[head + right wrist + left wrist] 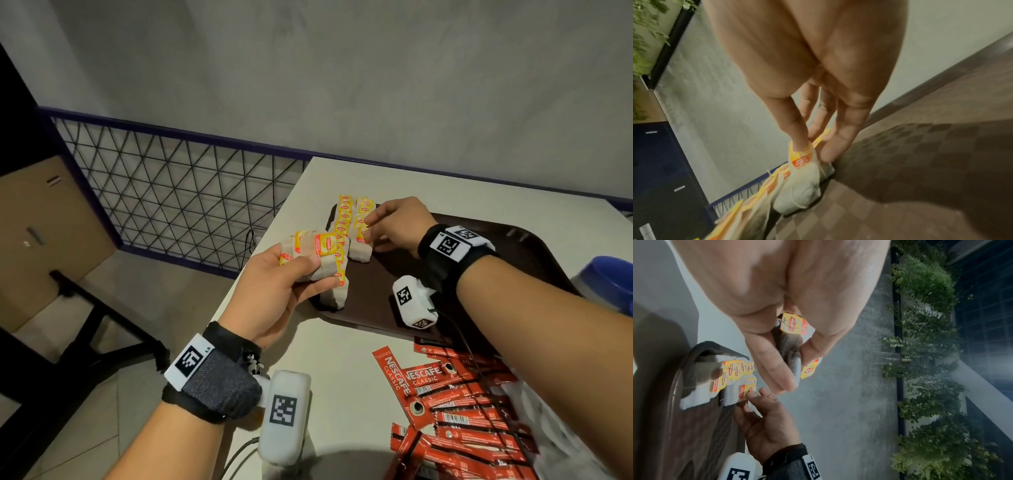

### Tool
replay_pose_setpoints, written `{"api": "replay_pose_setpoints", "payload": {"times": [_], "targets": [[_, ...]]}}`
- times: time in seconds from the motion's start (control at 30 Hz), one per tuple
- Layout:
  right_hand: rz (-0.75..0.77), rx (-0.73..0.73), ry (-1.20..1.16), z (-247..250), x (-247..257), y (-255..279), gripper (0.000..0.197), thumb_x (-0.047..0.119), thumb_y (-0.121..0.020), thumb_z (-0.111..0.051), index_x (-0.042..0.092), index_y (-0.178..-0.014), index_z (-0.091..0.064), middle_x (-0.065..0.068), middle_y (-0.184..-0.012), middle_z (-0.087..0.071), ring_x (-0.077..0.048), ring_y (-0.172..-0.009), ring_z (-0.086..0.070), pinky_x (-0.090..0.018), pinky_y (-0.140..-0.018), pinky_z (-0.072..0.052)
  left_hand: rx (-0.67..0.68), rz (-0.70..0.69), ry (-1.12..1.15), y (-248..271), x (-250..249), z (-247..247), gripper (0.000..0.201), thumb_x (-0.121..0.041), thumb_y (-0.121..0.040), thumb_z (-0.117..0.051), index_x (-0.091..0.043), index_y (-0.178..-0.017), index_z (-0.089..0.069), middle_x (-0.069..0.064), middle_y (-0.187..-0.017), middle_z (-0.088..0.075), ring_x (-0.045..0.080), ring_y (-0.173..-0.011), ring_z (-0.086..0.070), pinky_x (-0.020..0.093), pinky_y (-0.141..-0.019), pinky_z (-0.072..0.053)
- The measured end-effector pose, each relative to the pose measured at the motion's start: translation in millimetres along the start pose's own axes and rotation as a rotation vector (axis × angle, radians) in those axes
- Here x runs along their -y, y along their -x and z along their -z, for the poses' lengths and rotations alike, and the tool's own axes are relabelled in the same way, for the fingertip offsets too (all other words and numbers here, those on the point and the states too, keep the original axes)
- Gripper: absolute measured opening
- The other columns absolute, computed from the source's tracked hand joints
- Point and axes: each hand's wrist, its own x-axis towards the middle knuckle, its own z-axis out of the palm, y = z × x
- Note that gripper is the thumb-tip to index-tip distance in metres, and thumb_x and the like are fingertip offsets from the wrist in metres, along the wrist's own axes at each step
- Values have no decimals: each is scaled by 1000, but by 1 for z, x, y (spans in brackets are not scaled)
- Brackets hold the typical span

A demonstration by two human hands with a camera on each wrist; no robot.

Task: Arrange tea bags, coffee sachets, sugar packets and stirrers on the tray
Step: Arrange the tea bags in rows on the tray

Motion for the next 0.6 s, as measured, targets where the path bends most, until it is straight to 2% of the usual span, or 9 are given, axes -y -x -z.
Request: {"api": "replay_pose_setpoints", "payload": {"times": [0.13, 0.37, 0.47, 0.53, 0.6], "targets": [[56, -28, 137, 2, -2, -10, 18, -5, -76, -86, 9, -87, -80, -9, -93, -78, -27, -88, -77, -40, -81, -66, 6, 4, -18, -1, 1, 0, 27, 4, -100, -55, 1, -125, -64, 24, -118, -73, 36, -105, -74, 31, -77, -63], [103, -50, 209, 6, -2, -12, 14, 0, -83, -84, 13, -87, -83, -3, -85, -80, -16, -74, -77, -24, -75, -63, 27, 4, -28, -2, 4, 0, 28, 2, -100, -54, 0, -126, -64, 24, -119, -73, 36, -105, -74, 32, -77, -64], [124, -47, 246, 7, -4, -12, 15, 4, -83, -85, 17, -90, -84, -1, -89, -80, -13, -80, -77, -26, -83, -62, 39, 8, -43, -2, 5, -1, 27, 2, -101, -53, 0, -125, -65, 25, -118, -73, 41, -106, -73, 33, -78, -64], [132, -41, 260, 8, -4, -11, 15, 5, -83, -84, 17, -91, -84, -1, -90, -80, -13, -79, -76, -26, -84, -61, 47, 9, -45, -1, 5, -1, 28, 3, -101, -52, 0, -126, -64, 25, -118, -73, 43, -107, -72, 33, -79, -64], [122, -48, 253, 8, -5, -11, 15, 2, -83, -82, 17, -87, -83, -4, -88, -80, -17, -80, -77, -30, -84, -63, 51, 10, -51, -1, 5, -1, 28, 2, -101, -52, 0, -126, -64, 26, -119, -73, 43, -108, -72, 34, -81, -64]]}}
